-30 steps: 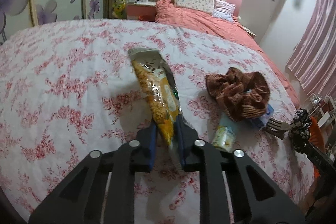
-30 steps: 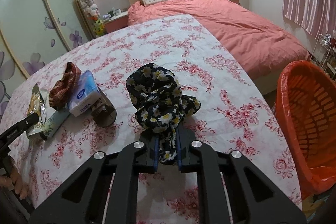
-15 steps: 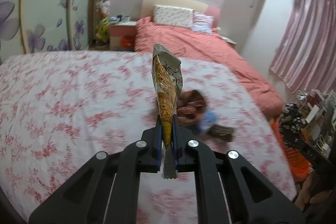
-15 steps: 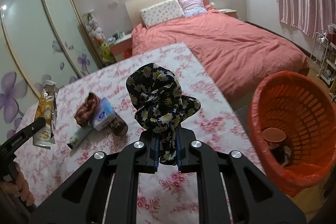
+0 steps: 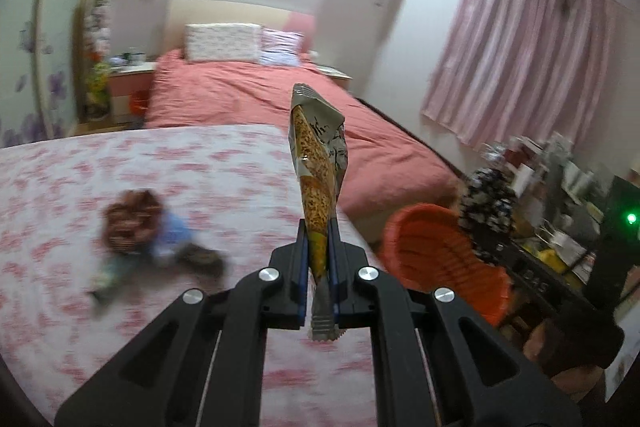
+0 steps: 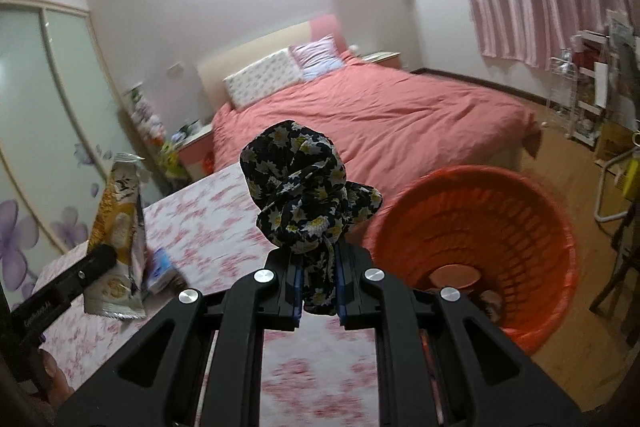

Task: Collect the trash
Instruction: 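Carry floral cloth and snack bag over the orange basket and open both tools, then move both tools back to the remaining items on the bed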

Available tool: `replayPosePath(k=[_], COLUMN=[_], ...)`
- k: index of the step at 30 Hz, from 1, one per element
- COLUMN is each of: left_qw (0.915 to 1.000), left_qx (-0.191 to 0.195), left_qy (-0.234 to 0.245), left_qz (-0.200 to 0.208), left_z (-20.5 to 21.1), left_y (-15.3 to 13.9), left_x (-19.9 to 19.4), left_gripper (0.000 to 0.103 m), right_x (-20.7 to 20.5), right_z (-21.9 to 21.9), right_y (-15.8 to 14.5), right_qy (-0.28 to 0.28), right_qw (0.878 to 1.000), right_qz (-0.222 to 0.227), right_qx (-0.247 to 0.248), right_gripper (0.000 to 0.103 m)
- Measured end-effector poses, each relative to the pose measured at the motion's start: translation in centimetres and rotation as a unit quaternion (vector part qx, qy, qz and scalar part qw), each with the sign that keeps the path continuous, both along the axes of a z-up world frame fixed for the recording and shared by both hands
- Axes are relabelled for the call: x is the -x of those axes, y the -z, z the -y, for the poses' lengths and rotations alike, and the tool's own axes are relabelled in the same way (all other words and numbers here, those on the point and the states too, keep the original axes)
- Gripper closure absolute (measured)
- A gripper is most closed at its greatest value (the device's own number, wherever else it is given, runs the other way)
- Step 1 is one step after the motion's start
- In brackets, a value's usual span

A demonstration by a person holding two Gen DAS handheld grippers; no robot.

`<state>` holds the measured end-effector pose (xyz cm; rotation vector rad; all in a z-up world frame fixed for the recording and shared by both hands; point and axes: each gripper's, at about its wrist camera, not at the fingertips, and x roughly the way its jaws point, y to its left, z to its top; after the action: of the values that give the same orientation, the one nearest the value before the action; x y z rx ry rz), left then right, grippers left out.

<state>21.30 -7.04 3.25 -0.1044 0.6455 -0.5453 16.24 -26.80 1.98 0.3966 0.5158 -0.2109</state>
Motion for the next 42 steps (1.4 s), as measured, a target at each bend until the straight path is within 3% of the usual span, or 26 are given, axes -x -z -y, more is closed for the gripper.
replayPosePath(k=[12,15,16,17,20,22,24,26,30,37,42], left_qw=[0.9911,0.989,0.9889,0.9886,0.9892,0.99,0.9913,0.9927,0.9949,0.9906,0.9849], left_qx=[-0.002,-0.013,-0.017,-0.021,-0.034,-0.04,-0.046,-0.054,-0.087,-0.131,-0.138], left_qy=[0.131,0.143,0.142,0.142,0.133,0.122,0.105,0.088,0.043,-0.037,-0.102], left_qz=[-0.023,-0.036,-0.039,-0.044,-0.053,-0.058,-0.065,-0.061,-0.029,-0.015,-0.021], left_z=[13.9,16.5,17.2,17.8,18.7,18.2,17.3,16.1,12.7,4.5,-2.1], left_y=[2.6,3.8,4.2,4.7,6.0,6.8,7.4,7.6,7.3,7.5,7.5], left_x=[-0.7,-1.5,-1.7,-2.0,-2.9,-3.3,-3.7,-3.8,-3.4,-4.3,-5.8], left_gripper=[0.093,0.09,0.089,0.082,0.06,0.055,0.042,0.03,0.011,0.007,0.007], right_x=[-0.2,-0.5,-0.7,-0.7,-0.7,-0.3,0.2,0.4,0.1,-1.0,-1.4], right_z=[7.5,8.8,9.1,9.4,10.0,10.1,10.0,9.1,7.2,5.1,2.2], right_y=[2.6,3.2,3.4,3.7,4.3,4.6,4.6,4.3,3.6,3.8,3.8], right_qy=[0.079,0.081,0.082,0.081,0.082,0.084,0.094,0.116,0.127,0.092,0.061], right_qw=[0.996,0.996,0.996,0.996,0.996,0.995,0.995,0.992,0.987,0.986,0.988], right_qz=[-0.016,-0.02,-0.024,-0.027,-0.033,-0.037,-0.039,-0.046,-0.062,-0.085,-0.088], right_qx=[-0.027,-0.026,-0.027,-0.028,-0.027,-0.026,-0.015,0.019,0.083,0.11,0.112], right_gripper=[0.088,0.077,0.066,0.054,0.042,0.036,0.025,0.008,0.008,0.004,0.004])
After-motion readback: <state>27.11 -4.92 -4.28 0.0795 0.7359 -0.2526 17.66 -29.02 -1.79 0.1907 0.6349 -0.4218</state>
